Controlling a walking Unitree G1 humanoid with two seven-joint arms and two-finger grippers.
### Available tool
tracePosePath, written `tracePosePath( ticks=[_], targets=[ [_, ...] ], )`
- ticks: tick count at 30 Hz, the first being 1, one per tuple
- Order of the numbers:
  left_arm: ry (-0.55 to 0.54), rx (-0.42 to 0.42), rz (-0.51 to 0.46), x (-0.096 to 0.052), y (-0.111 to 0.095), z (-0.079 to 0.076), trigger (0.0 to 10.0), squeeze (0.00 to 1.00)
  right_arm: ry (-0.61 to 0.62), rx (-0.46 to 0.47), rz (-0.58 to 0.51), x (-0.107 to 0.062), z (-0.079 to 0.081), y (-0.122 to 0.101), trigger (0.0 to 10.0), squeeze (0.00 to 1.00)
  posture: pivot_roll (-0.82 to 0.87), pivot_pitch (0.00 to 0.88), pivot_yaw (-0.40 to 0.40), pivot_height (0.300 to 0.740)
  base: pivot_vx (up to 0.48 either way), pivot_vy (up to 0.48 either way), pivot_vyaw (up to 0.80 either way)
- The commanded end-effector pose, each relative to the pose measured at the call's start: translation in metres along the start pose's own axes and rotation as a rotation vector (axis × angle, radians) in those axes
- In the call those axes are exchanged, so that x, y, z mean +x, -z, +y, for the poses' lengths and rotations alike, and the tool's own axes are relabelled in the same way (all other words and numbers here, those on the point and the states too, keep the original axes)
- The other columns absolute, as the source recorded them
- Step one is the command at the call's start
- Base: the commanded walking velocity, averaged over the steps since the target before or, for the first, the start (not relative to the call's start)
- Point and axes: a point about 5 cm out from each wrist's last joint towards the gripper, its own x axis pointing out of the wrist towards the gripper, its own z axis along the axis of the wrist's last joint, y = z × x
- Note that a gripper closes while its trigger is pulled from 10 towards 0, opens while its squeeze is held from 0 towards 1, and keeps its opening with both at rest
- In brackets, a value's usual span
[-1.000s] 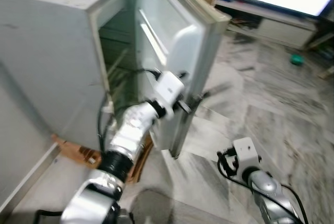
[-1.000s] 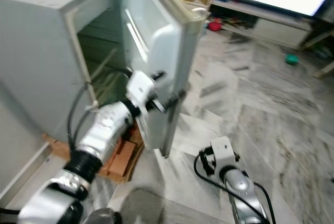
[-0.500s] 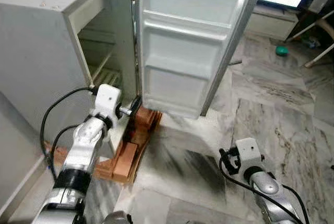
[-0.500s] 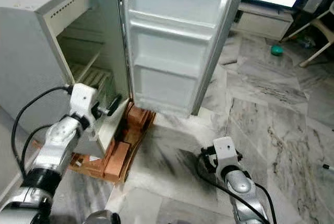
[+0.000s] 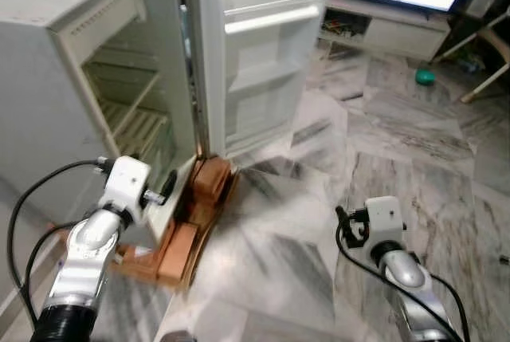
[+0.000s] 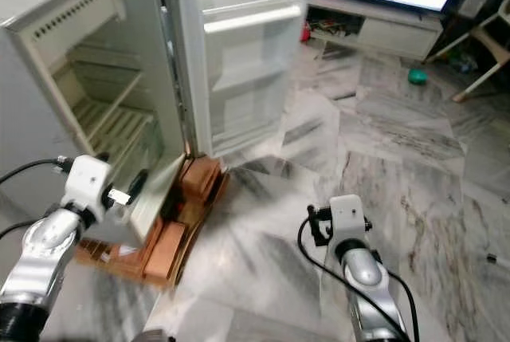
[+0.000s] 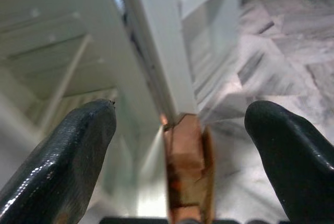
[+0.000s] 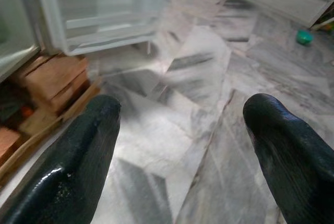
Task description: Restocking fridge
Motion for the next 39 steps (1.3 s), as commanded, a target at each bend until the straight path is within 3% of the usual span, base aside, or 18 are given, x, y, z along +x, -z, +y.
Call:
tracePosePath(
  ticks=[1, 8, 13, 21, 39],
  targets=[
    [0.028, -0.005, -0.022, 0.005, -0.006, -0.014, 10.0, 0.0, 0.029, 0.013, -0.001, -0.004, -0.008, 0.001, 10.0, 0.0, 0.0, 0.011, -0.084, 0.74, 0.326, -0.349, 0.0],
    [-0.036, -0.067, 0.005, 0.005, 0.002, -0.02, 10.0, 0.0, 0.084, -0.07, -0.054, 0.007, -0.005, -0.011, 10.0, 0.0, -0.02, 0.0, -0.083, 0.74, 0.325, -0.35, 0.0],
    [-0.065, -0.07, 0.011, 0.005, 0.005, -0.019, 10.0, 0.0, 0.118, -0.02, -0.073, 0.014, -0.003, -0.019, 10.0, 0.0, -0.03, 0.0, -0.065, 0.74, 0.335, -0.339, 0.0],
    [-0.07, -0.061, 0.007, 0.009, 0.003, -0.021, 10.0, 0.0, 0.068, 0.053, -0.149, 0.018, 0.003, -0.035, 10.0, 0.0, -0.04, 0.0, -0.059, 0.74, 0.358, -0.315, 0.0],
    [-0.062, -0.078, -0.017, 0.016, -0.001, -0.032, 10.0, 0.0, 0.052, 0.065, -0.186, 0.019, 0.003, -0.045, 10.0, 0.0, -0.06, 0.0, -0.061, 0.74, 0.401, -0.079, -0.8]
  ],
)
